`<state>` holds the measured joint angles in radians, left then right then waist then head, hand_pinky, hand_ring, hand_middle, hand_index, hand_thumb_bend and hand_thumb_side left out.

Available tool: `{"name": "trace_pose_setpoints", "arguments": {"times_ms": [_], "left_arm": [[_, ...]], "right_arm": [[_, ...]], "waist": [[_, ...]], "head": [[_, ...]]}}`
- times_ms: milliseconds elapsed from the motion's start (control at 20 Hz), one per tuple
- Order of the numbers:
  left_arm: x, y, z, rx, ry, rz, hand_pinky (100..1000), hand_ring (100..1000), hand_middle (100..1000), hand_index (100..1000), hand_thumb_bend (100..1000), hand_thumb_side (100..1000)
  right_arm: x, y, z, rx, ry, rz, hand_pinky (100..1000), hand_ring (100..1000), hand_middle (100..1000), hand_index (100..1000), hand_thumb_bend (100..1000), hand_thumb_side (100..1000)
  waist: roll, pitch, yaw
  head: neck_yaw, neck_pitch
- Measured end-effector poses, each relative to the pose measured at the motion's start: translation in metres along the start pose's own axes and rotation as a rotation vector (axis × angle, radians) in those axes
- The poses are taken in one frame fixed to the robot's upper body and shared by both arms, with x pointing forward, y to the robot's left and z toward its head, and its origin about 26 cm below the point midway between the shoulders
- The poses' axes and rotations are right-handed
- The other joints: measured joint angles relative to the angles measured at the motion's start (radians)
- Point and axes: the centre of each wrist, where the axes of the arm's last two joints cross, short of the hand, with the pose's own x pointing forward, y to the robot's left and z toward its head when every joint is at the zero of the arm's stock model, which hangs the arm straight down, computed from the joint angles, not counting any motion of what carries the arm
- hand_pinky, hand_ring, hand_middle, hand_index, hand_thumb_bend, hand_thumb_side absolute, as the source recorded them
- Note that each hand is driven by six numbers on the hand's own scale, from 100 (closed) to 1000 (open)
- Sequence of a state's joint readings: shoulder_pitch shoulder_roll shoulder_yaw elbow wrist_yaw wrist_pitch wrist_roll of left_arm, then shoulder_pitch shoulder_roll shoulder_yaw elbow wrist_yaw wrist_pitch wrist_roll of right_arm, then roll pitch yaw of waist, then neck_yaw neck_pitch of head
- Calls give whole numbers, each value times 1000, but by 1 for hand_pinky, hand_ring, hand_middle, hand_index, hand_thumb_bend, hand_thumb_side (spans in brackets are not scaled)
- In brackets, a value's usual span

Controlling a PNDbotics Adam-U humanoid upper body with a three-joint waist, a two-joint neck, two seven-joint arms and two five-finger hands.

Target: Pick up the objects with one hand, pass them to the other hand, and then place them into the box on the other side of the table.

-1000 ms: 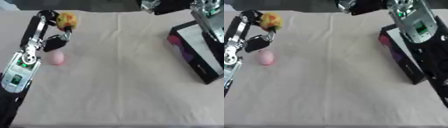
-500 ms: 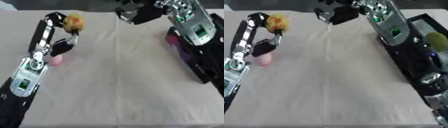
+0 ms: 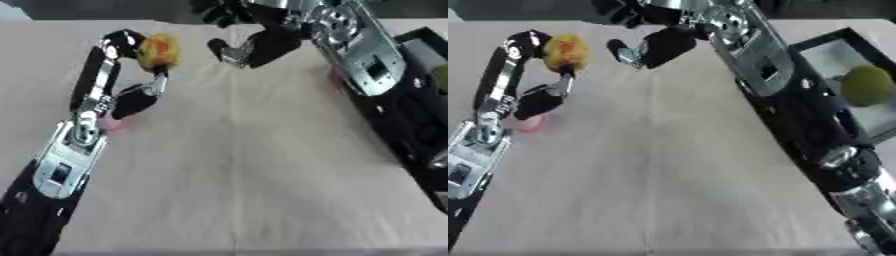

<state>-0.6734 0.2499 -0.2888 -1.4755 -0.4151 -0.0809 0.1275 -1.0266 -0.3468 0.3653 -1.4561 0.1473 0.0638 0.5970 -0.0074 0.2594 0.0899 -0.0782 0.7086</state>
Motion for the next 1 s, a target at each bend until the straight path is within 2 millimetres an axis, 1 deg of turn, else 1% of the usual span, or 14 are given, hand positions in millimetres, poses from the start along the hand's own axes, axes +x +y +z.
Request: {"name": "trace_pose_setpoints", "arguments": {"times_ms": [350,700,850,900,1000], "left_arm": [[6,-9,-3,-13,-35,33,711,686,617,626,100,195],[13,-12,-6,-3,-85,75,711,685,617,627,100,199],[13,-13,-6,-1,-90,83,710,684,615,626,100,198],[14,-13,-6,0,-92,86,710,684,615,626,100,198],[15,-14,-7,-3,-98,90,710,685,615,626,100,198]], "right_arm": [[-2,7,-7,29,1,0,928,939,940,969,100,267],[-11,13,-9,46,34,15,927,935,930,962,100,273],[-13,14,-10,52,37,16,925,928,900,940,100,259],[-13,14,-10,52,37,15,923,919,880,921,100,247],[-14,15,-11,46,38,10,917,891,819,852,100,188]], "waist": [[0,0,0],[0,0,-1],[0,0,-1],[0,0,-1],[1,0,-1]], "head": [[-4,0],[-8,0],[-9,0],[-10,1],[-11,1]]}}
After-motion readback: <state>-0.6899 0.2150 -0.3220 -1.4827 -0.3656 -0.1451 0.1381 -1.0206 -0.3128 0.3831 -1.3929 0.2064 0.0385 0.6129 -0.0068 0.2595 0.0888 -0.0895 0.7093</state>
